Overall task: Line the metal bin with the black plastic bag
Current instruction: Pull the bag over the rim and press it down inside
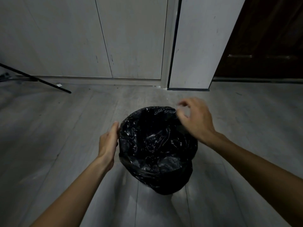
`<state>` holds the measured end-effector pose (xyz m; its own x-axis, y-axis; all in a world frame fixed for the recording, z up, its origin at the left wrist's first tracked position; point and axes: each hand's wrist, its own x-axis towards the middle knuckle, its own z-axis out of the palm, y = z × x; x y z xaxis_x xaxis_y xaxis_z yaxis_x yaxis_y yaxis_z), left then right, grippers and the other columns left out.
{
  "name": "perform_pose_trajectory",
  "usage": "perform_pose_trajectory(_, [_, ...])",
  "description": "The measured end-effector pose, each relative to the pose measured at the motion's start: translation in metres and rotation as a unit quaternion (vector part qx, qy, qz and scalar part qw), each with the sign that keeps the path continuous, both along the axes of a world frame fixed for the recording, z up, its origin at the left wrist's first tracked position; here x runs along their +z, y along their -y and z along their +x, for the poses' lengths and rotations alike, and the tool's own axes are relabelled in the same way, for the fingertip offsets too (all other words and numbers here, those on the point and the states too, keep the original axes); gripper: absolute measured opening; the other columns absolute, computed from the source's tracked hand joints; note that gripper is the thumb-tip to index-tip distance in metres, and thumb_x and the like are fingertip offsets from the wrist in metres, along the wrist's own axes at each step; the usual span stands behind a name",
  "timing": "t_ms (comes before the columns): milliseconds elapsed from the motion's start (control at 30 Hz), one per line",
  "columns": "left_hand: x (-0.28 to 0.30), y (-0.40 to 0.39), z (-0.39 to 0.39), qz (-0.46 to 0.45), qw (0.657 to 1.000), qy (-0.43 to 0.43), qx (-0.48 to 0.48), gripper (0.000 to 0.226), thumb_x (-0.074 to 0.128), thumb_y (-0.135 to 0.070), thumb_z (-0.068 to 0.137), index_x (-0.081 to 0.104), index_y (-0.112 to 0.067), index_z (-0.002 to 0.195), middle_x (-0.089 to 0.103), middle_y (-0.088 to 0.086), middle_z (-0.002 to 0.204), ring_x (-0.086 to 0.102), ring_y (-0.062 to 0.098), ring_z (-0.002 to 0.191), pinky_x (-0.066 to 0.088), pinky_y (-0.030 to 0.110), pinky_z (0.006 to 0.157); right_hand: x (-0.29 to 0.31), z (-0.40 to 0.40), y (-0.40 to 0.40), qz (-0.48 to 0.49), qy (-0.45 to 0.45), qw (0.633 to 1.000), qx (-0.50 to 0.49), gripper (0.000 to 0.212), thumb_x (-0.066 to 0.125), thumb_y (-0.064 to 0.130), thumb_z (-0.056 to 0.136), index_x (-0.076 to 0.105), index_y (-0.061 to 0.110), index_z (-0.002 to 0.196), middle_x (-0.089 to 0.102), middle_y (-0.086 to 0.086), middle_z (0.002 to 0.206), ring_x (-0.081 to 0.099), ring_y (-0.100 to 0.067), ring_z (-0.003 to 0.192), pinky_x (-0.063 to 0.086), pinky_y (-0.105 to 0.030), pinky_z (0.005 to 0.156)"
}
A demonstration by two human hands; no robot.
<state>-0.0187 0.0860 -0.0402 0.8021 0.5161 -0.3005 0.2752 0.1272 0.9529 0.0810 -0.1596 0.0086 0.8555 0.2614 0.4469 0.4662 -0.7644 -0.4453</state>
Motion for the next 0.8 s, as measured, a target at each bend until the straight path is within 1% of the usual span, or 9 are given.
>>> perform_pose_trajectory(33, [0.002,0.0,0.002,0.008,1.0,0.007,-0.012,0.038,0.055,-0.052,0.089,0.079,-0.025,0.076,0.078,-0.01,0.08,0.072,0.005,0.079,0.05,0.031,0.08,0.006,-0.011,-0.008,-0.095,0.01,0.992,0.082,0.021,0.052,0.038,0.088,0.066,0.026,0.099,0.065,0.006,0.096,0.057,-0.015,0.093,0.046,-0.034,0.083])
perform_pose_trajectory(100, [0.007,0.002,0.009,0.01,0.998,-0.009,-0.06,0.031,0.063,-0.046,0.086,0.078,-0.02,0.08,0.079,-0.006,0.077,0.073,0.006,0.071,0.051,0.028,0.068,0.012,-0.029,-0.032,-0.285,-0.101,0.931,0.207,0.034,0.051,0.049,0.087,0.065,0.031,0.113,0.069,0.001,0.109,0.062,-0.022,0.103,0.049,-0.04,0.093])
perform_pose_trajectory(200, [0.008,0.007,0.02,0.013,0.995,-0.035,-0.091,0.024,0.067,-0.037,0.088,0.075,-0.015,0.091,0.079,0.004,0.082,0.075,0.016,0.073,0.055,0.024,0.06,-0.002,-0.037,-0.073,-0.468,-0.354,0.758,0.284,0.059,0.046,0.055,0.092,0.037,0.031,0.146,0.043,-0.004,0.15,0.04,-0.026,0.135,0.032,-0.04,0.112])
perform_pose_trajectory(233, [0.007,0.008,0.022,0.024,0.995,-0.031,-0.092,0.024,0.065,-0.036,0.09,0.074,-0.016,0.096,0.079,0.005,0.086,0.075,0.017,0.076,0.057,0.025,0.064,-0.01,-0.035,-0.084,-0.498,-0.397,0.715,0.288,0.061,0.042,0.051,0.095,0.029,0.03,0.15,0.032,-0.005,0.156,0.031,-0.026,0.141,0.026,-0.04,0.115])
perform_pose_trajectory(300, [0.004,0.009,0.025,0.042,0.994,-0.014,-0.095,0.027,0.057,-0.036,0.096,0.071,-0.016,0.109,0.077,0.005,0.099,0.073,0.018,0.089,0.057,0.03,0.079,-0.025,-0.027,-0.098,-0.533,-0.438,0.667,0.281,0.061,0.038,0.044,0.096,0.022,0.027,0.152,0.021,-0.005,0.161,0.023,-0.027,0.145,0.022,-0.043,0.117])
perform_pose_trajectory(367, [0.0,0.008,0.024,0.019,0.995,-0.005,-0.098,0.03,0.05,-0.036,0.1,0.07,-0.016,0.111,0.076,0.005,0.102,0.073,0.018,0.093,0.057,0.027,0.078,-0.038,-0.021,-0.105,-0.558,-0.441,0.645,0.279,0.059,0.037,0.043,0.096,0.024,0.025,0.151,0.023,-0.006,0.16,0.025,-0.028,0.143,0.024,-0.043,0.116])
perform_pose_trajectory(467, [-0.004,0.003,0.022,-0.081,0.99,-0.02,-0.111,0.034,0.048,-0.041,0.1,0.073,-0.018,0.105,0.079,0.002,0.095,0.075,0.014,0.087,0.057,0.018,0.061,-0.058,-0.015,-0.105,-0.584,-0.446,0.624,0.266,0.067,0.038,0.055,0.094,0.02,0.028,0.152,0.019,-0.005,0.161,0.024,-0.029,0.144,0.022,-0.046,0.115])
perform_pose_trajectory(600, [-0.007,0.0,0.022,-0.144,0.98,-0.023,-0.133,0.041,0.047,-0.047,0.099,0.07,-0.019,0.118,0.077,0.0,0.106,0.073,0.013,0.097,0.056,0.021,0.07,-0.08,-0.003,-0.096,-0.607,-0.453,0.614,0.222,0.075,0.034,0.067,0.089,0.004,0.039,0.153,0.003,-0.002,0.164,0.011,-0.031,0.148,0.015,-0.051,0.118])
perform_pose_trajectory(800, [-0.009,0.0,0.022,-0.151,0.98,-0.022,-0.125,0.042,0.049,-0.048,0.097,0.07,-0.019,0.119,0.077,-0.003,0.107,0.073,0.011,0.097,0.055,0.022,0.071,-0.108,0.004,-0.092,-0.58,-0.489,0.619,0.202,0.068,0.036,0.059,0.094,0.018,0.03,0.153,0.015,-0.005,0.162,0.02,-0.03,0.145,0.018,-0.043,0.116])
